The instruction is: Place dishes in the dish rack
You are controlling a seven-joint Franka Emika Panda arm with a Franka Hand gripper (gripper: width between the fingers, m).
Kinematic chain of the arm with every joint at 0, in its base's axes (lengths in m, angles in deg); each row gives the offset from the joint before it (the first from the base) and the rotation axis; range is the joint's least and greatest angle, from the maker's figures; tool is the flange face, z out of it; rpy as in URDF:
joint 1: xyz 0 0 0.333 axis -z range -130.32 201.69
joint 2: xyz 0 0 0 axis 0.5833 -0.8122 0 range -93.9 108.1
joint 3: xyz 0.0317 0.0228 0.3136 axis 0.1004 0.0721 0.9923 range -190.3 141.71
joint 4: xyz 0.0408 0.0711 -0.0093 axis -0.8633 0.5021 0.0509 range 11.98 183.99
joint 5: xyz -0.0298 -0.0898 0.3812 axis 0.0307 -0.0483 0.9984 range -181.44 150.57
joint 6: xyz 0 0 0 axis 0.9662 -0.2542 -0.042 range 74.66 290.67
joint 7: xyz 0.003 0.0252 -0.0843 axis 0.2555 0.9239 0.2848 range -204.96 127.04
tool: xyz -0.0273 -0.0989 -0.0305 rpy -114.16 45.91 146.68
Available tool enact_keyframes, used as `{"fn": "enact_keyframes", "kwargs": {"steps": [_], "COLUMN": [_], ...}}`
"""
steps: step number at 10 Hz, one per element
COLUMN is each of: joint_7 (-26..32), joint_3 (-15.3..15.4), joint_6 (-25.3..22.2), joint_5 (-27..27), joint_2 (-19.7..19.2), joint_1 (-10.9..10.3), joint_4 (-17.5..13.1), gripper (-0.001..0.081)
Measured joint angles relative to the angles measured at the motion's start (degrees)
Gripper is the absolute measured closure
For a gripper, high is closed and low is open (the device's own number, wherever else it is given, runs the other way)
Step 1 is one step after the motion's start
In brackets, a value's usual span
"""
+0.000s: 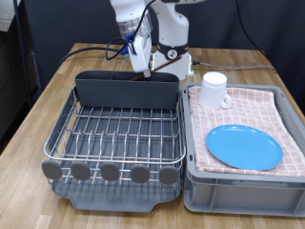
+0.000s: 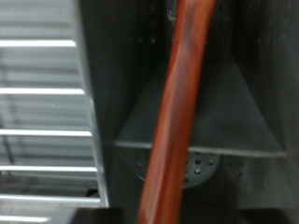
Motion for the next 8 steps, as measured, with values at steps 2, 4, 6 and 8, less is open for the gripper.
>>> {"fn": "enact_keyframes", "kwargs": {"steps": [2, 4, 6, 8], "joint_7": [-2.1, -7.3, -13.8, -20.3], "joint_3": [1.9, 6.1, 11.8, 18.3], "joint_6": [-0.5, -3.2, -4.1, -4.9], "joint_5": [-2.6, -7.8, -14.1, -20.0], "joint_2": [-0.2, -0.1, 0.8, 2.8], "joint_1": [1.2, 3.6, 6.2, 7.5], "joint_4": [-0.7, -1.9, -2.6, -3.7], "gripper": [0.0474, 0.029, 0.0127, 0.001]}}
